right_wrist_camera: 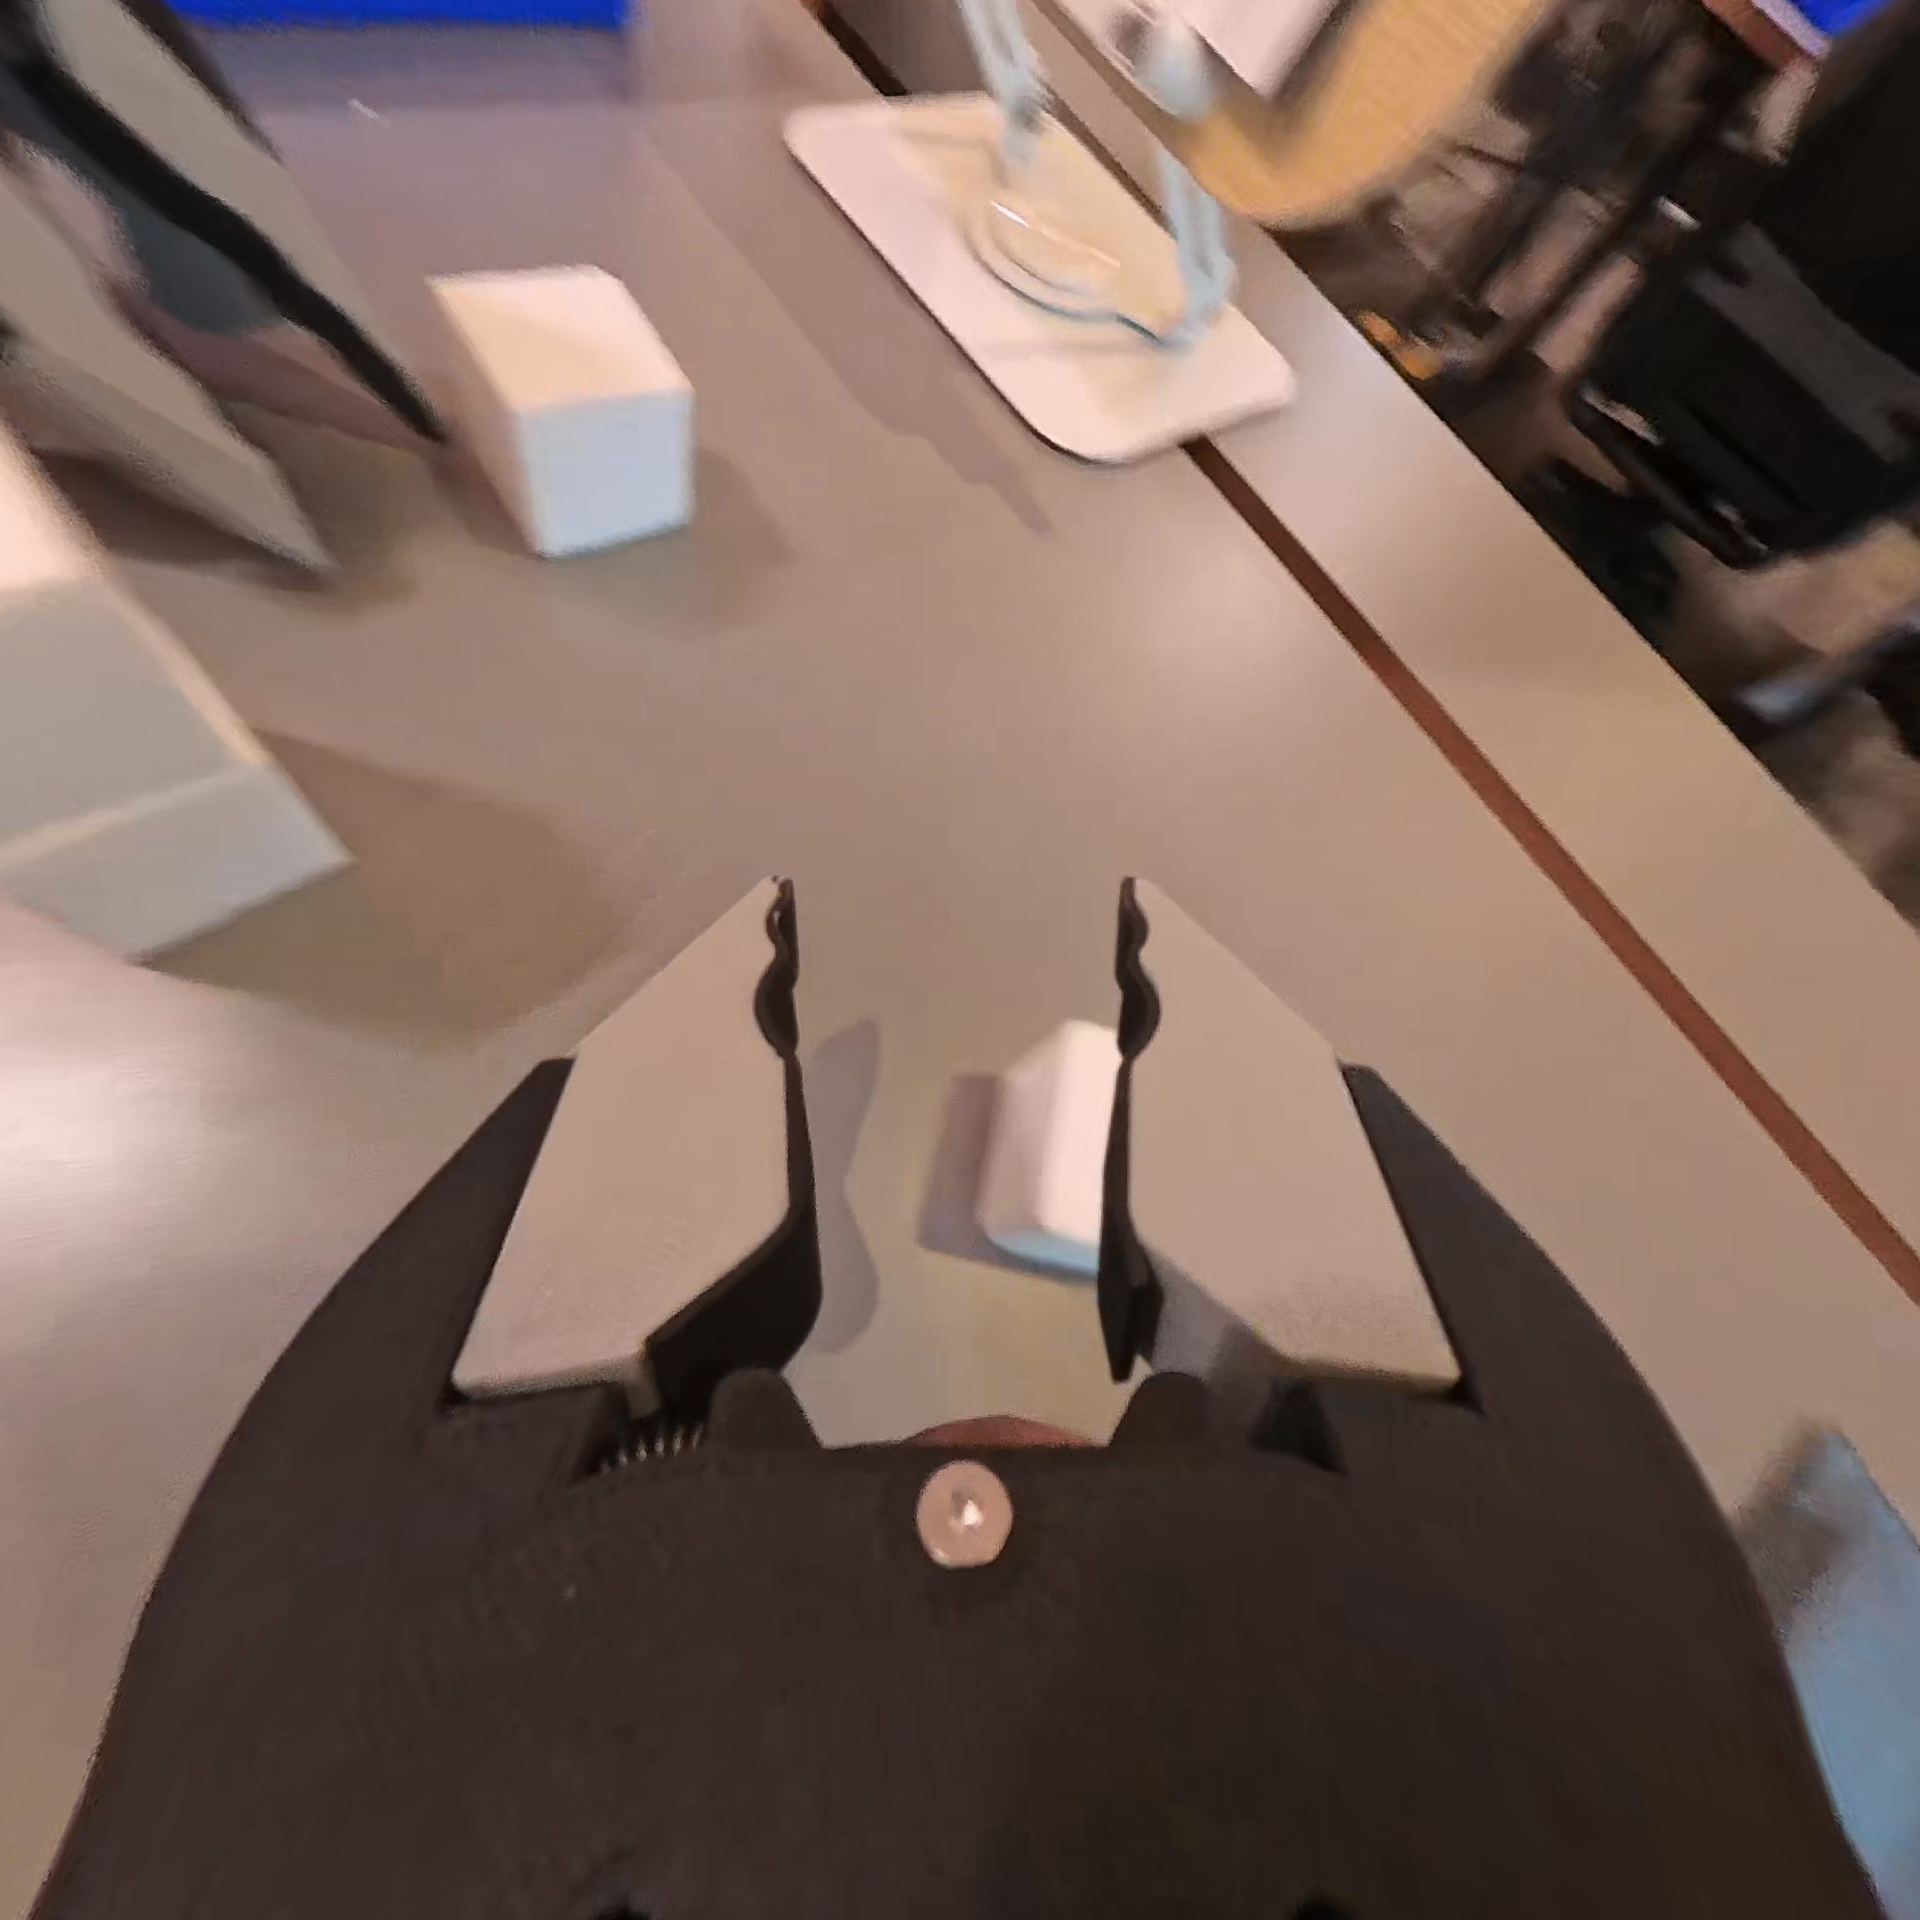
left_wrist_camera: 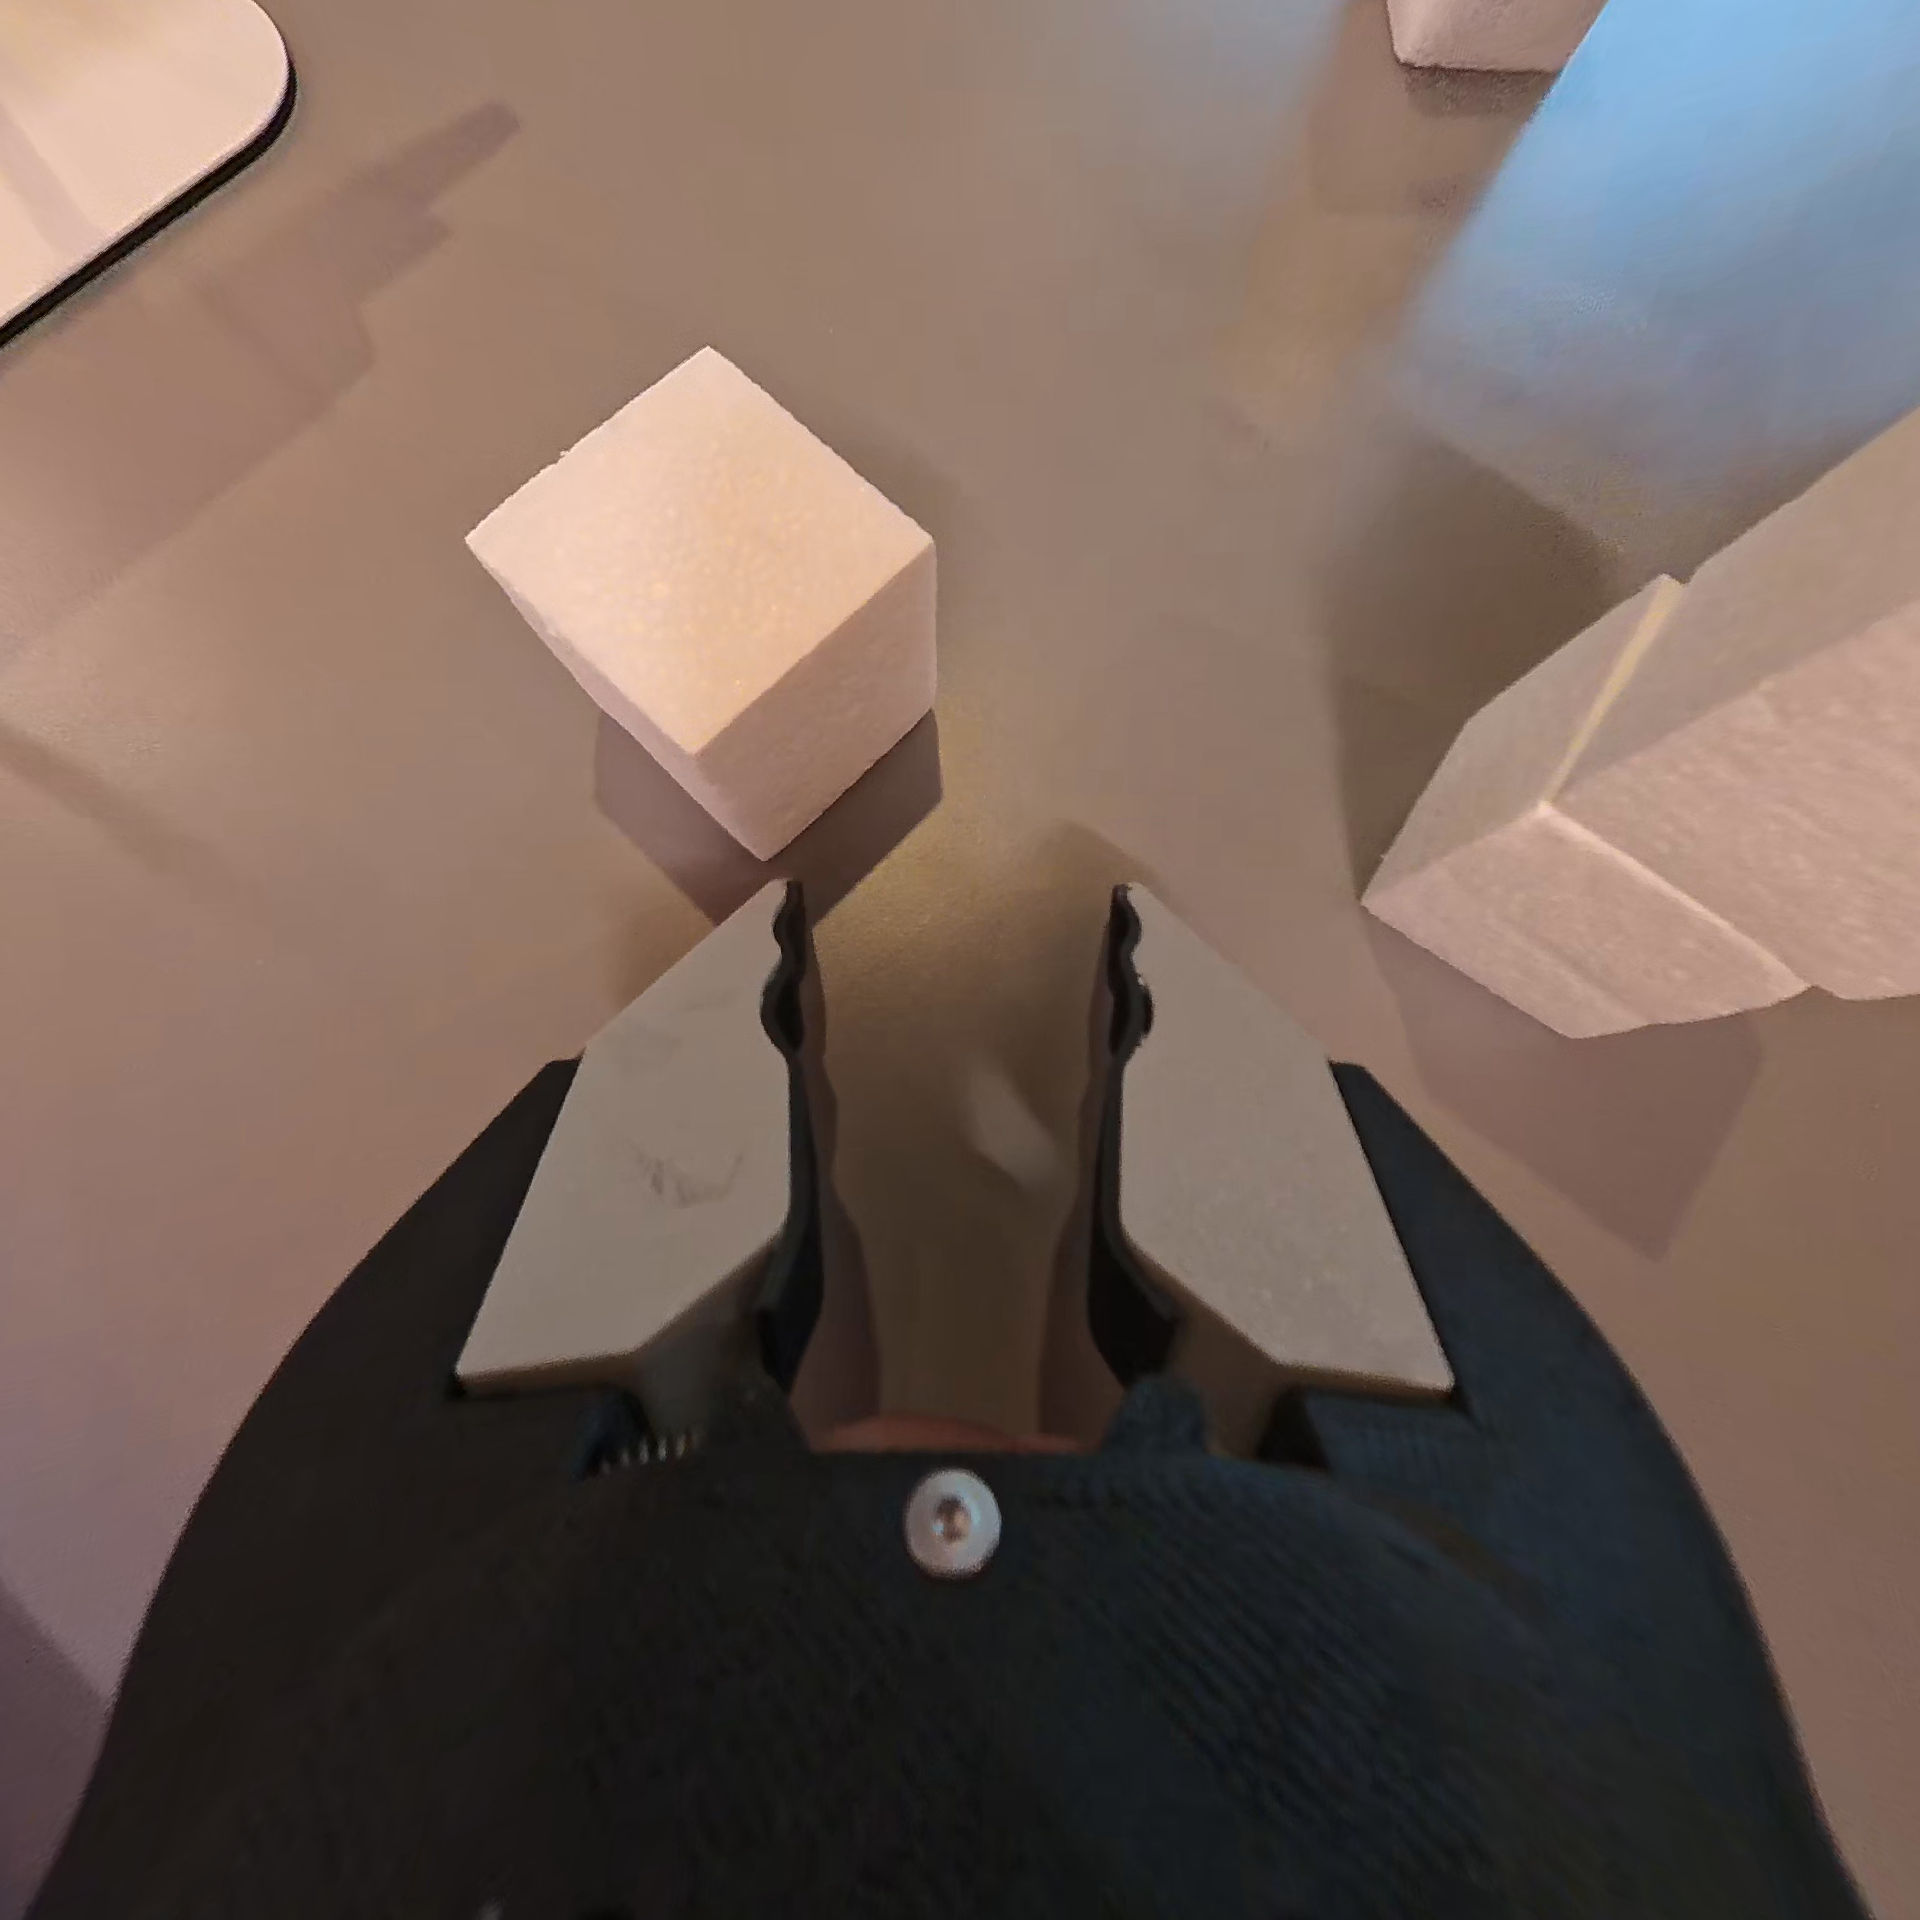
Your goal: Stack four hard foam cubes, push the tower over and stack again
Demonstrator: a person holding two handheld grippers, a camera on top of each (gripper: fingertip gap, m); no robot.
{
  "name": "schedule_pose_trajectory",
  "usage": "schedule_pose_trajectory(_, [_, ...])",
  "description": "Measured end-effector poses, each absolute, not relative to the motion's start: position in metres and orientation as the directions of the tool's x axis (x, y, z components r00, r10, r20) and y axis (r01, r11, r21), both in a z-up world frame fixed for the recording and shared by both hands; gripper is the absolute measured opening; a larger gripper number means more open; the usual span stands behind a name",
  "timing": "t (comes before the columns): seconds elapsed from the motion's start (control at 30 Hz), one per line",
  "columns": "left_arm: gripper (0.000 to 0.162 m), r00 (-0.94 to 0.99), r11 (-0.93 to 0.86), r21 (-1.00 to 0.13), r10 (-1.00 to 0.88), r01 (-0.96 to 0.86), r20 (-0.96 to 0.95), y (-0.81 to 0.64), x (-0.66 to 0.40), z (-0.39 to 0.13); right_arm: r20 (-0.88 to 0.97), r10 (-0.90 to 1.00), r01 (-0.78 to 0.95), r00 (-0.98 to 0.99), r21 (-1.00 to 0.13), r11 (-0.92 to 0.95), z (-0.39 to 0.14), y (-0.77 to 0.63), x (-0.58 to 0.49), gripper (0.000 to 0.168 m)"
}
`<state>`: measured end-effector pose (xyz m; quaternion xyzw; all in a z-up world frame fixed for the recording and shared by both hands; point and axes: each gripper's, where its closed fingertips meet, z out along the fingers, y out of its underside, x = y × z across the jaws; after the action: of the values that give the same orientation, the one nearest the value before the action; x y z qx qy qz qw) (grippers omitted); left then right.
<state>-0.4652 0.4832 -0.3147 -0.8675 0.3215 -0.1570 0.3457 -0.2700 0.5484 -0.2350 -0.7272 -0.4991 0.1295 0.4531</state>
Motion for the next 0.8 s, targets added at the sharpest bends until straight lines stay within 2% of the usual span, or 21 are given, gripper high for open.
schedule_pose_trajectory(0.1, [0.057, 0.743, -0.553, -0.698, -0.668, -0.455, 0.045, 0.483, -0.465, -0.315, 0.284, 0.770, 0.627, 0.571, -0.756, -0.187, -0.241, 0.571, -0.232, 0.066])
schedule_pose_trajectory(0.3, [0.057, 0.739, -0.554, -0.690, -0.673, -0.466, 0.042, 0.482, -0.463, -0.318, 0.139, 0.766, 0.584, 0.628, -0.735, -0.345, -0.266, 0.576, -0.210, 0.079])
schedule_pose_trajectory(0.4, [0.057, 0.740, -0.555, -0.691, -0.672, -0.463, 0.045, 0.482, -0.463, -0.318, 0.196, 0.746, 0.640, 0.636, -0.674, -0.368, -0.283, 0.582, -0.202, 0.077])
schedule_pose_trajectory(0.43, [0.057, 0.740, -0.556, -0.690, -0.672, -0.463, 0.045, 0.482, -0.463, -0.318, 0.220, 0.738, 0.659, 0.638, -0.651, -0.376, -0.289, 0.585, -0.198, 0.073])
schedule_pose_trajectory(0.47, [0.057, 0.739, -0.556, -0.691, -0.672, -0.463, 0.045, 0.482, -0.463, -0.318, 0.229, 0.742, 0.673, 0.630, -0.637, -0.375, -0.293, 0.585, -0.197, 0.061])
schedule_pose_trajectory(0.53, [0.057, 0.739, -0.555, -0.690, -0.672, -0.464, 0.045, 0.482, -0.463, -0.318, 0.211, 0.767, 0.666, 0.606, -0.662, -0.344, -0.291, 0.583, -0.205, 0.055])
schedule_pose_trajectory(0.63, [0.057, 0.739, -0.553, -0.693, -0.673, -0.463, 0.044, 0.482, -0.463, -0.317, 0.114, 0.848, 0.574, 0.518, -0.781, -0.246, -0.260, 0.562, -0.238, 0.055])
schedule_pose_trajectory(0.73, [0.057, 0.739, -0.555, -0.695, -0.672, -0.458, 0.049, 0.482, -0.463, -0.317, 0.081, 0.938, 0.479, 0.338, -0.872, -0.098, -0.223, 0.525, -0.275, 0.055])
schedule_pose_trajectory(0.8, [0.057, 0.739, -0.555, -0.694, -0.672, -0.458, 0.050, 0.483, -0.463, -0.318, 0.060, 0.976, 0.457, 0.211, -0.888, -0.044, -0.209, 0.500, -0.296, 0.055])
